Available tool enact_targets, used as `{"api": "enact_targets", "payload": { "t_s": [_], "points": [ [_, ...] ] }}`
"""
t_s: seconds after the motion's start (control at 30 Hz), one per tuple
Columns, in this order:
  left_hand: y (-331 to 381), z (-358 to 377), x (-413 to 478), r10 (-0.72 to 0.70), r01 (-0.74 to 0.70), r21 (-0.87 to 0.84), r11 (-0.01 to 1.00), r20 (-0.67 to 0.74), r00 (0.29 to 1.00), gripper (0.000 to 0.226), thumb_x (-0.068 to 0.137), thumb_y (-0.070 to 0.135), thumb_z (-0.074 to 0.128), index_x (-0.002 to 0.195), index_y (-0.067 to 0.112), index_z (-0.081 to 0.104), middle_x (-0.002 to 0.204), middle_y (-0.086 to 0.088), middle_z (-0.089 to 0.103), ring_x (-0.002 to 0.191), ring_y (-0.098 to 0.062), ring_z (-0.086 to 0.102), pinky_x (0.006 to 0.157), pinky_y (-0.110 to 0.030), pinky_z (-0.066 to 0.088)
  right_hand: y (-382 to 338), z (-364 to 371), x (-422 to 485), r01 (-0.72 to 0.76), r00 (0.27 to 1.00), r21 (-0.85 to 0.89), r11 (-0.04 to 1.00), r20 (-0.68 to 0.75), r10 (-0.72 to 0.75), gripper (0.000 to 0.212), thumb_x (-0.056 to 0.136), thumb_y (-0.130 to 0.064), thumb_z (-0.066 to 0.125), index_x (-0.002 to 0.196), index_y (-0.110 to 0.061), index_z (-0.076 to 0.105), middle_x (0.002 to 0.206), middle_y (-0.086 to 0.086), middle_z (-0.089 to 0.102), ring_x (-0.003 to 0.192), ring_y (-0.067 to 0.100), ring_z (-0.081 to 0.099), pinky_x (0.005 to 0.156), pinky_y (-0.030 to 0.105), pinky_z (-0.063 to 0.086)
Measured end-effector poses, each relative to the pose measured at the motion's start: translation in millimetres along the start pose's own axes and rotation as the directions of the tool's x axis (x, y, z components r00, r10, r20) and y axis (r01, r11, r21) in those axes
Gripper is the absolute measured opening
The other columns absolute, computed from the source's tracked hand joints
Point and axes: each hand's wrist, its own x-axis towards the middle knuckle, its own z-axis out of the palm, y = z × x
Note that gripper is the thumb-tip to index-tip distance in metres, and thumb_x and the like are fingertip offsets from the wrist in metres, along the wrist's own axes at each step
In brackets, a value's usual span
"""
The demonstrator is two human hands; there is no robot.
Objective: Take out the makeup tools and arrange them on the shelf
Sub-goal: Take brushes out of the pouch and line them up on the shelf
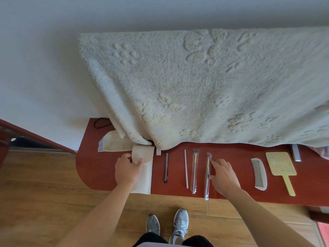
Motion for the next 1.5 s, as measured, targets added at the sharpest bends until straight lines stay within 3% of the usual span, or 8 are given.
{"api": "enact_targets", "payload": {
  "t_s": [0.13, 0.27, 0.67, 0.87, 1.03, 1.17, 1.27, 1.5],
  "points": [
    [11, -2, -8, 0.202, -0.204, 0.044, 0.978, 0.049, 0.978, 0.035, 0.088, 0.027, 0.068, 0.120, 0.017, 0.060, 0.102, 0.006, 0.057, 0.095, -0.014, 0.057, 0.075, -0.029, 0.047, -22, -5, -6, -0.022, 0.997, 0.110, 0.994, -0.077, 0.030, 0.049, 0.092, -0.026, 0.059, 0.139, -0.017, 0.046, 0.136, 0.001, 0.047, 0.125, 0.018, 0.042, 0.104, 0.032, 0.040],
    [33, 5, -5, 0.328, -0.337, 0.017, 0.941, 0.188, 0.926, 0.030, 0.090, 0.026, 0.067, 0.118, 0.017, 0.063, 0.101, 0.005, 0.065, 0.093, -0.014, 0.062, 0.079, -0.029, 0.050, -71, 3, -15, 0.044, 0.998, 0.243, 0.969, -0.055, -0.031, 0.049, 0.093, -0.035, 0.058, 0.138, -0.018, 0.047, 0.129, 0.000, 0.053, 0.112, 0.016, 0.055, 0.095, 0.029, 0.048],
    [69, 49, 11, 0.305, -0.341, 0.059, 0.938, 0.324, 0.896, 0.040, 0.087, 0.037, 0.070, 0.119, 0.014, 0.066, 0.099, 0.001, 0.067, 0.095, -0.018, 0.064, 0.084, -0.031, 0.051, -137, 58, -6, -0.057, 0.998, 0.331, 0.942, 0.032, 0.049, 0.026, 0.089, -0.044, 0.060, 0.089, -0.021, 0.047, 0.087, -0.003, 0.051, 0.074, 0.016, 0.053, 0.066, 0.029, 0.047],
    [69, 60, 16, 0.269, -0.316, 0.104, 0.943, 0.320, 0.908, 0.037, 0.083, 0.037, 0.073, 0.114, 0.015, 0.069, 0.104, -0.002, 0.070, 0.099, -0.021, 0.065, 0.086, -0.032, 0.051, -145, 74, -1, -0.071, 0.997, 0.362, 0.930, 0.015, 0.070, 0.021, 0.088, -0.035, 0.063, 0.096, -0.018, 0.055, 0.090, -0.003, 0.053, 0.076, 0.015, 0.056, 0.064, 0.025, 0.047],
    [73, 62, 15, 0.286, -0.337, 0.114, 0.935, 0.323, 0.902, 0.018, 0.078, 0.028, 0.070, 0.072, 0.014, 0.062, 0.078, -0.006, 0.069, 0.078, -0.025, 0.064, 0.072, -0.039, 0.052, -154, 82, 1, -0.055, 0.998, 0.391, 0.919, -0.007, 0.063, 0.009, 0.086, -0.020, 0.060, 0.093, -0.015, 0.058, 0.088, 0.000, 0.055, 0.074, 0.017, 0.057, 0.066, 0.032, 0.052],
    [71, 62, 15, 0.285, -0.335, 0.098, 0.937, 0.339, 0.897, 0.019, 0.077, 0.026, 0.068, 0.065, 0.012, 0.064, 0.064, -0.002, 0.063, 0.066, -0.024, 0.060, 0.057, -0.034, 0.042, -156, 82, -3, -0.046, 0.998, 0.401, 0.915, -0.029, 0.063, 0.004, 0.085, -0.016, 0.058, 0.089, -0.015, 0.058, 0.085, -0.002, 0.053, 0.070, 0.015, 0.054, 0.062, 0.030, 0.050],
    [75, 56, 12, 0.291, -0.313, 0.019, 0.950, 0.323, 0.901, 0.014, 0.076, 0.022, 0.071, 0.070, 0.009, 0.068, 0.068, -0.005, 0.067, 0.069, -0.024, 0.063, 0.065, -0.037, 0.051, -156, 78, -8, -0.042, 0.996, 0.406, 0.913, -0.053, 0.070, 0.002, 0.084, -0.015, 0.057, 0.085, -0.015, 0.055, 0.081, -0.003, 0.051, 0.066, 0.013, 0.051, 0.058, 0.026, 0.047],
    [79, 30, -7, 0.305, -0.268, -0.158, 0.950, 0.298, 0.905, 0.020, 0.075, 0.018, 0.077, 0.094, 0.018, 0.071, 0.080, 0.011, 0.062, 0.072, 0.000, 0.056, 0.060, -0.007, 0.035, -156, 62, -28, -0.035, 0.988, 0.473, 0.881, -0.116, 0.101, 0.005, 0.084, -0.021, 0.059, 0.087, -0.018, 0.060, 0.080, -0.007, 0.055, 0.070, 0.011, 0.053, 0.060, 0.025, 0.050]
  ]
}}
